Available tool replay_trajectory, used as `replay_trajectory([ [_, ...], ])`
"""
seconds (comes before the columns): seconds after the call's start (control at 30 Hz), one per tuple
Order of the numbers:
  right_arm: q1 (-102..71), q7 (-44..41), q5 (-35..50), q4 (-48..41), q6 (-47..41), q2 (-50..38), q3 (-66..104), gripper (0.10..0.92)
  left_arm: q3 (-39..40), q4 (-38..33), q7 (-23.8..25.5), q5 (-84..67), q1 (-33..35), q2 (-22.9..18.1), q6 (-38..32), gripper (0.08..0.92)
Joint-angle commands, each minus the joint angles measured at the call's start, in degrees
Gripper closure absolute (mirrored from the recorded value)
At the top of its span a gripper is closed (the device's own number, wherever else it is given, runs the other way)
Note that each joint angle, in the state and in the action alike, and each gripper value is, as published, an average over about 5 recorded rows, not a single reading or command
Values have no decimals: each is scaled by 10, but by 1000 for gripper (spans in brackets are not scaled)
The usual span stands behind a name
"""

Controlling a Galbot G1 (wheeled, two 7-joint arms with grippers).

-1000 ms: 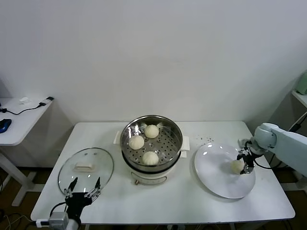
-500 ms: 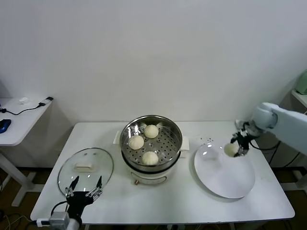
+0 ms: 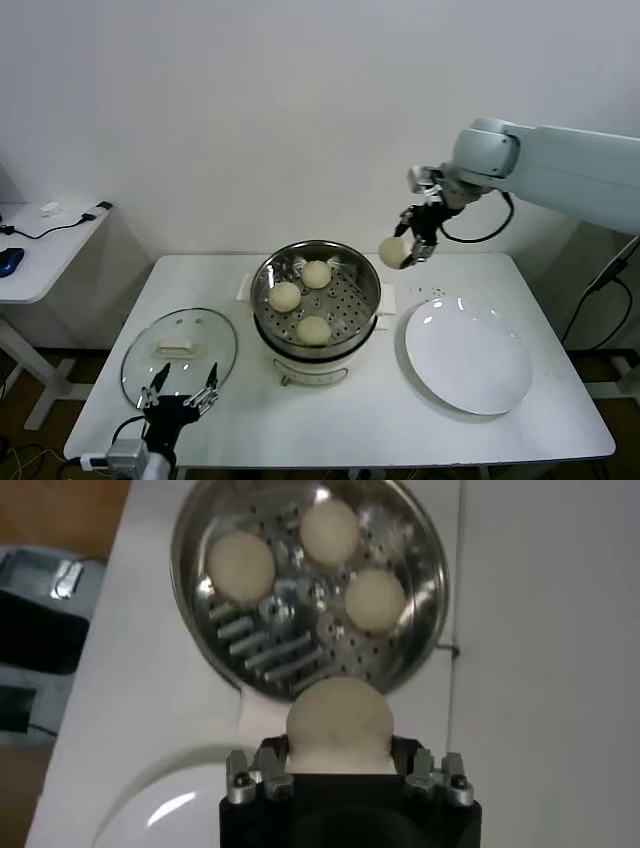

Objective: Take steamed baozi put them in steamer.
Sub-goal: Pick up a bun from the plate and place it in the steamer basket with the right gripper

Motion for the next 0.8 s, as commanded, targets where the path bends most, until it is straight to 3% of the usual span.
replay_trajectory([
  [0.03,8,91,121,58,-77,104,-43,355,3,5,0,0,-3,-3,-2,177],
  [0.3,-78,144,83,22,-113,135,-41,355,5,12,0,1,-7,-2,-4,177],
  [0.8,-148,148,25,-63,-109,154,-31,355,3,15,0,-2,-7,3,-4,177],
])
